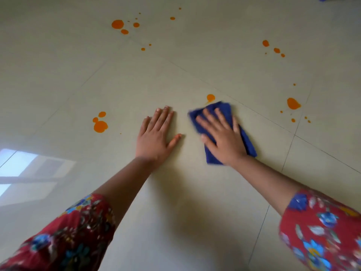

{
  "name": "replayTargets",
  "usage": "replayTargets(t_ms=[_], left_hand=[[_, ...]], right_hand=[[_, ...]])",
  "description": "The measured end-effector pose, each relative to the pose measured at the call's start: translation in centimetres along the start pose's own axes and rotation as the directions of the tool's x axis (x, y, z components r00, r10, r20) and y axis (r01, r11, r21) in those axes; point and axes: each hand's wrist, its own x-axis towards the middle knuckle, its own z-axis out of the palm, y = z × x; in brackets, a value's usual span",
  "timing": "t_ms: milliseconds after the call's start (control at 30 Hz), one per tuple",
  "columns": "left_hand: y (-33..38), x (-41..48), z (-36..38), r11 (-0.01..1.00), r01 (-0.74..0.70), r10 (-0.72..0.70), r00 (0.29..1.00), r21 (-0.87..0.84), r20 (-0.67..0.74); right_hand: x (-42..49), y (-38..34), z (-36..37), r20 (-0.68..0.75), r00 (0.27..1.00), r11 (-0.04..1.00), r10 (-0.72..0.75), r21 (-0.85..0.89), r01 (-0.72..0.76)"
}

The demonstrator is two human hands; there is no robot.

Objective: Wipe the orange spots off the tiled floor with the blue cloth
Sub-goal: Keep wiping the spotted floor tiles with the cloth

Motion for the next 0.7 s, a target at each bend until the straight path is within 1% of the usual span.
replayTargets(t_ms=[33,67,100,133,167,200,233,267,300,333,367,400,433,467,500,533,567,600,667,700], left_hand=[[-0.2,0.1,0.4,1.0,-0.002,0.002,1.0,0.01,-0.01],[-0.3,-0.1,0.6,1.0,0.0,0.001,1.0,0.022,-0.024],[-0.3,-0.1,0.8,1.0,0.001,0.0,0.999,0.03,-0.032],[-0.3,-0.1,0.9,1.0,0.0,0.001,0.999,0.031,-0.032],[-0.2,-0.1,0.9,1.0,0.0,0.001,1.0,0.027,-0.031],[-0.2,-0.1,0.9,1.0,0.006,-0.005,0.999,0.024,-0.034],[-0.2,-0.1,0.9,1.0,0.013,-0.013,0.999,0.025,-0.038],[-0.2,-0.1,0.9,1.0,0.018,-0.017,0.999,0.025,-0.041],[-0.2,-0.1,0.9,0.999,0.019,-0.018,0.999,0.026,-0.041],[-0.2,-0.1,0.8,1.0,0.017,-0.016,0.999,0.024,-0.038],[-0.2,-0.1,0.9,1.0,0.013,-0.012,0.999,0.02,-0.035],[-0.2,-0.1,0.9,1.0,0.011,-0.01,0.999,0.02,-0.034],[-0.3,-0.1,0.9,1.0,0.009,-0.009,0.999,0.021,-0.035],[-0.3,-0.1,0.9,1.0,0.004,-0.004,0.999,0.022,-0.032],[-0.3,-0.1,1.0,1.0,0.001,0.0,1.0,0.025,-0.031],[-0.4,-0.1,1.0,1.0,0.0,0.001,0.999,0.03,-0.035],[-0.4,-0.2,1.0,0.999,0.002,-0.001,0.999,0.032,-0.036],[-0.4,-0.1,1.1,1.0,0.004,-0.003,0.999,0.028,-0.035],[-0.3,-0.2,1.0,1.0,0.01,-0.01,0.999,0.016,-0.039],[-0.3,-0.3,0.9,1.0,0.015,-0.015,0.999,0.013,-0.05]], right_hand=[[-1.3,0.6,0.1,0.043,0.981,0.981,-0.191,-0.018,0.192],[-2.1,1.7,-0.3,0.096,0.946,0.95,-0.309,-0.005,0.311],[-2.1,3.2,-0.5,0.104,0.941,0.946,-0.323,0.008,0.324],[-1.4,4.7,-0.5,0.082,0.967,0.97,-0.242,0.015,0.241],[-0.3,5.8,-0.6,0.044,0.995,0.996,-0.089,0.023,0.088],[1.3,6.4,-0.7,0.01,0.996,0.996,0.083,0.037,-0.083],[3.3,6.6,-0.7,-0.009,0.975,0.974,0.221,0.046,-0.22],[5.4,6.3,-0.8,-0.007,0.952,0.95,0.307,0.06,-0.306],[7.4,5.6,-0.9,0.001,0.939,0.936,0.344,0.079,-0.343],[8.9,4.4,-0.9,0.009,0.94,0.936,0.34,0.087,-0.34],[9.7,3.1,-0.9,0.012,0.954,0.95,0.299,0.089,-0.299],[9.6,1.8,-0.7,0.006,0.976,0.973,0.216,0.087,-0.215],[8.5,0.5,-0.5,-0.004,0.996,0.994,0.087,0.071,-0.087],[6.4,-0.2,-0.4,0.006,0.997,0.996,-0.074,0.04,0.073],[3.9,0.0,-0.3,0.025,0.976,0.976,-0.218,0.016,0.218],[2.0,1.0,-0.4,0.059,0.952,0.954,-0.299,0.018,0.299],[0.8,2.6,-0.6,0.073,0.948,0.951,-0.309,0.032,0.307],[0.7,4.4,-0.8,0.071,0.967,0.969,-0.246,0.047,0.243],[2.2,6.7,-0.9,0.031,1.0,0.999,0.002,0.045,-0.003],[3.7,6.8,-1.0,0.011,0.993,0.992,0.117,0.036,-0.117]])
